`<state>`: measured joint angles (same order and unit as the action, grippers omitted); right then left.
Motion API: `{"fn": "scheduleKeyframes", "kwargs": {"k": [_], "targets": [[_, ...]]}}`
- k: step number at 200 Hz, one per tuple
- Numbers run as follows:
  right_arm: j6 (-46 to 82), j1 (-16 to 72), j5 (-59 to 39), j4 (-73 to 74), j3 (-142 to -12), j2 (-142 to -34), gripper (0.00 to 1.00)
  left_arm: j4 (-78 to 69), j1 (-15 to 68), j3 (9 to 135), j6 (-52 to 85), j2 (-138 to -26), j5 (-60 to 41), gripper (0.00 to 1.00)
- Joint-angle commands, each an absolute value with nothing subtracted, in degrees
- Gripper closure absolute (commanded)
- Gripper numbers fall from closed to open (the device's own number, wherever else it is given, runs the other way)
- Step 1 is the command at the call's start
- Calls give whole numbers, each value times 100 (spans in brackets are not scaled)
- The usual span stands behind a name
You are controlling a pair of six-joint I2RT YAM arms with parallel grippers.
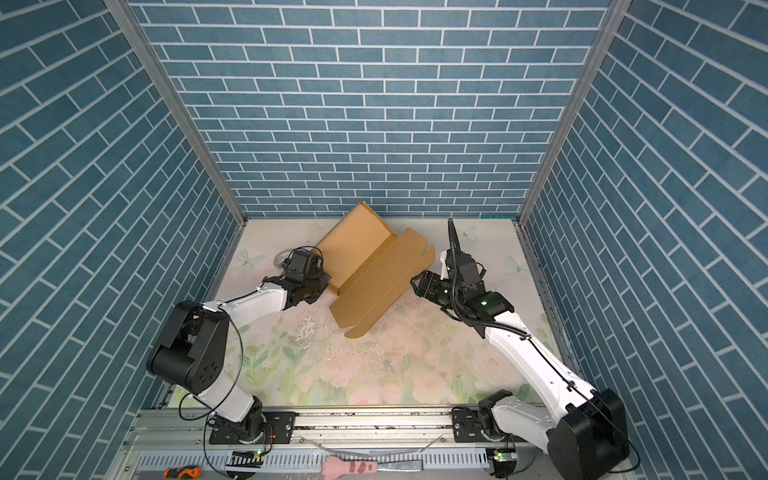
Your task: Fold the paper box
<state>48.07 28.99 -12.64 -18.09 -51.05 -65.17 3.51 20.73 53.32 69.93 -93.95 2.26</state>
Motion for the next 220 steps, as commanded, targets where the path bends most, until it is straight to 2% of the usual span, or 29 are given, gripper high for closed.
{"fn": "scheduleKeyframes", "kwargs": {"k": [1, 39, 78, 92, 129, 160, 200, 220], "targets": [[5123, 3004, -1225, -1411, -5111, -6711, 34, 215, 2134, 5299, 7159, -9218, 236, 100], [5152, 3243, -1206, -1094, -5341, -7102, 43, 106, 2196, 5214, 7163, -9215, 250, 100], [5061, 3442, -1021, -915, -5405, -7343, 63, 0, 2190, 5194, 7207, -9202, 176, 100], [5083, 3463, -1058, -826, -5403, -7415, 70, 30, 2193, 5226, 7207, -9223, 176, 94], [5247, 3489, -1213, -518, -5290, -7463, 85, -129, 2161, 5194, 7320, -9429, -34, 86], [5107, 3489, -1099, -770, -5407, -7444, 91, -159, 2111, 5168, 7296, -9419, -100, 76], [4690, 3468, -943, -1314, -5868, -7550, 96, 203, 1961, 5177, 7022, -9078, -190, 53], [4454, 3455, -974, -1677, -6193, -7687, 98, 546, 1842, 5175, 6706, -8772, -214, 46]]}}
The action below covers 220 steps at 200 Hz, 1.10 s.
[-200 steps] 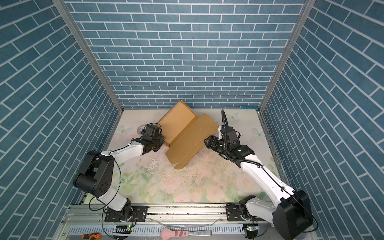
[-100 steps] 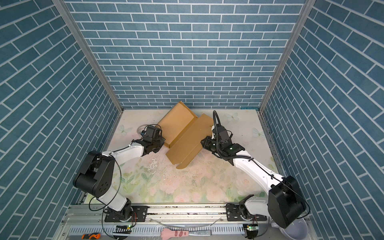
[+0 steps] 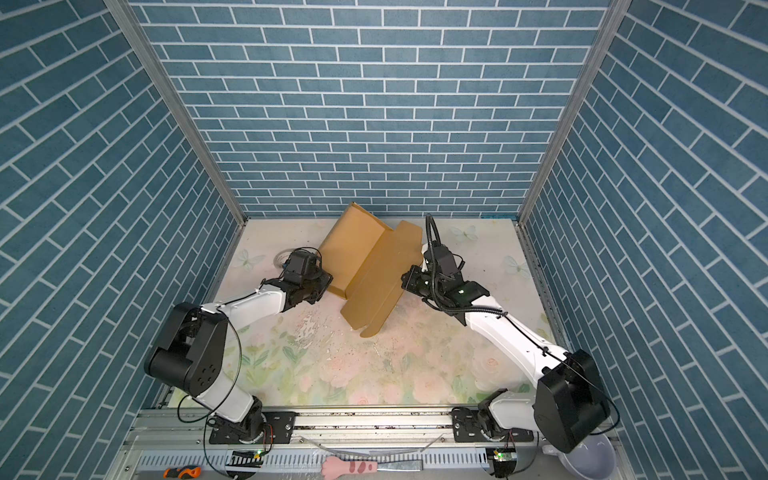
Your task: Fold the paper box
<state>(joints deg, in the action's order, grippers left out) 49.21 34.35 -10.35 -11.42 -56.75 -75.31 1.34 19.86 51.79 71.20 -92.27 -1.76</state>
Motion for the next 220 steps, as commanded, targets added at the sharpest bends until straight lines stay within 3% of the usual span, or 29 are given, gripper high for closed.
{"fn": "scheduleKeyframes", "kwargs": {"k": [1, 77, 85, 98, 145, 173, 194, 220], "targets": [[4442, 3455, -984, -1691, -6203, -7693, 98, 568, 1831, 5180, 6689, -8759, -212, 46], [3048, 2929, -1932, -3562, -7925, -8261, 100, 2067, 1541, 5605, 4843, -7427, -43, 34], [2794, 2886, -1974, -3950, -8249, -8373, 100, 2074, 1505, 5661, 4553, -7348, 37, 31], [2311, 2849, -1989, -4648, -8799, -8575, 100, 2128, 1453, 5728, 4125, -7258, 334, 18], [402, 2821, -1806, -6717, -10665, -9341, 100, 1503, 1313, 5646, 2798, -6960, 821, 13], [-583, 2868, -1546, -7526, -11728, -9959, 100, 679, 985, 5440, 2609, -6789, 97, 13], [-1213, 2935, -1263, -7907, -12299, -10324, 100, 55, 493, 5469, 2403, -6819, -1488, 17], [-1558, 3025, -899, -7975, -12678, -10614, 100, 951, 384, 6385, 1376, -7267, -2588, 22]]}}
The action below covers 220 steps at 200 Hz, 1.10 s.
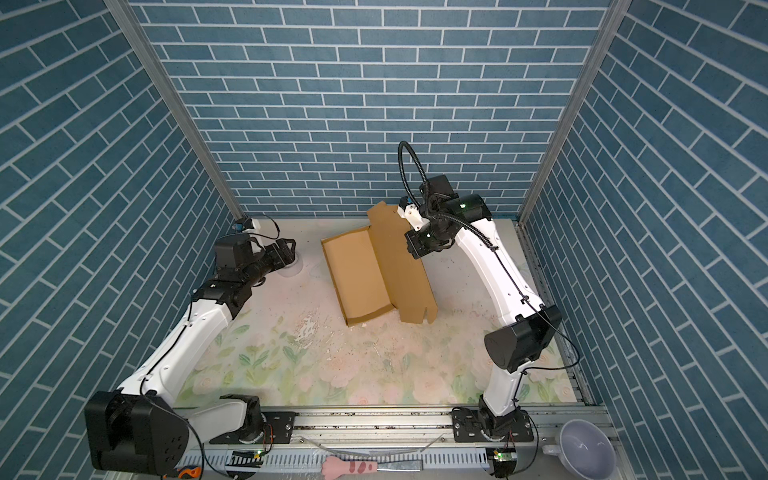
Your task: Fold the paper box
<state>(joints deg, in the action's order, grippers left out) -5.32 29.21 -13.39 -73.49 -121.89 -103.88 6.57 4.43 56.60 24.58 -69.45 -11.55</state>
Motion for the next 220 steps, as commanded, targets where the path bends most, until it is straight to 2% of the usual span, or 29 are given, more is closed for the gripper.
{"fn": "scheduleKeyframes", "kwargs": {"k": [1, 35, 72, 107, 150, 220], "targets": [[-1574, 3033, -889, -7982, -12702, -10624, 100, 1003, 385, 6436, 1334, -7290, -2617, 22], [-2097, 3216, -536, -7943, -12991, -10912, 100, 1672, 642, 6947, 114, -7714, -2997, 21], [-2379, 3278, -134, -7778, -13065, -11199, 100, 2202, 769, 7689, -380, -8496, -3289, 19], [-2435, 3390, -155, -7734, -13506, -11474, 100, 3401, 1222, 8723, -1080, -9320, -3214, 17], [-2584, 3498, -83, -7693, -13687, -11575, 100, 4126, 1389, 8964, -1511, -9710, -2788, 17], [-2414, 3555, -217, -7337, -13663, -11522, 100, 4186, 1432, 8547, -1372, -9752, -2637, 30]]}}
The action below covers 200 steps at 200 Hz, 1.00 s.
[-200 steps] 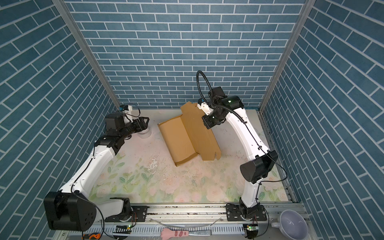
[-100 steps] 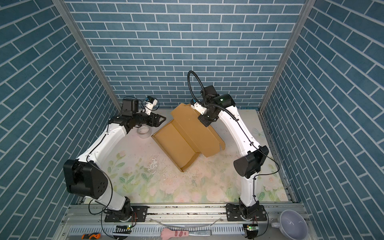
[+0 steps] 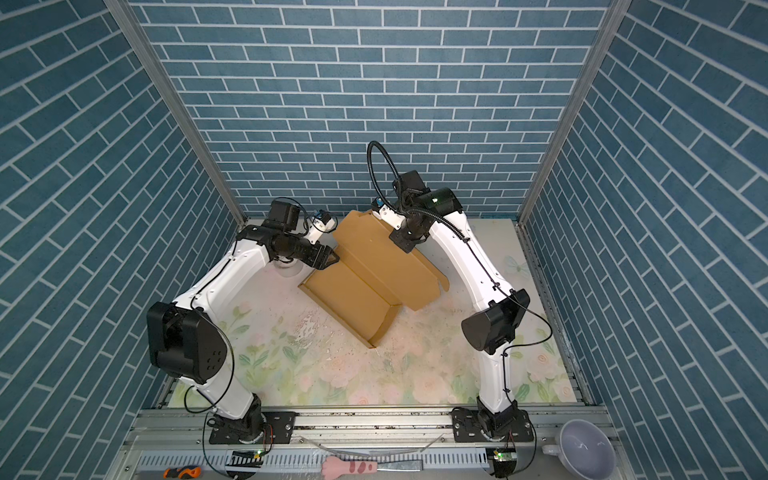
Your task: Fold the paper box
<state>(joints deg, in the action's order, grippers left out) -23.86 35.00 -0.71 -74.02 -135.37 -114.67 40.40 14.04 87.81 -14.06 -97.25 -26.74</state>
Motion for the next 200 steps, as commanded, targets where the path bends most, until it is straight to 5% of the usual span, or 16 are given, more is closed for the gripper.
{"fn": "scheduleKeyframes", "kwargs": {"k": [1, 56, 89, 131, 200], "targets": [[-2416, 3557, -218, -7329, -13660, -11518, 100, 4185, 1432, 8536, -1367, -9750, -2637, 30], [-2271, 3577, -193, -7150, -13632, -11492, 100, 3750, 1450, 7933, -900, -9703, -2365, 54], [-2145, 3585, -465, -7031, -13654, -11384, 89, 3201, 1450, 7494, -369, -9705, -2370, 67], [-1983, 3577, -466, -6974, -13667, -11270, 70, 2278, 1450, 6654, 372, -9572, -2153, 73], [-1226, 3165, -944, -6545, -13702, -10841, 57, 1076, 1450, 5642, 1321, -9346, -2098, 85]]}}
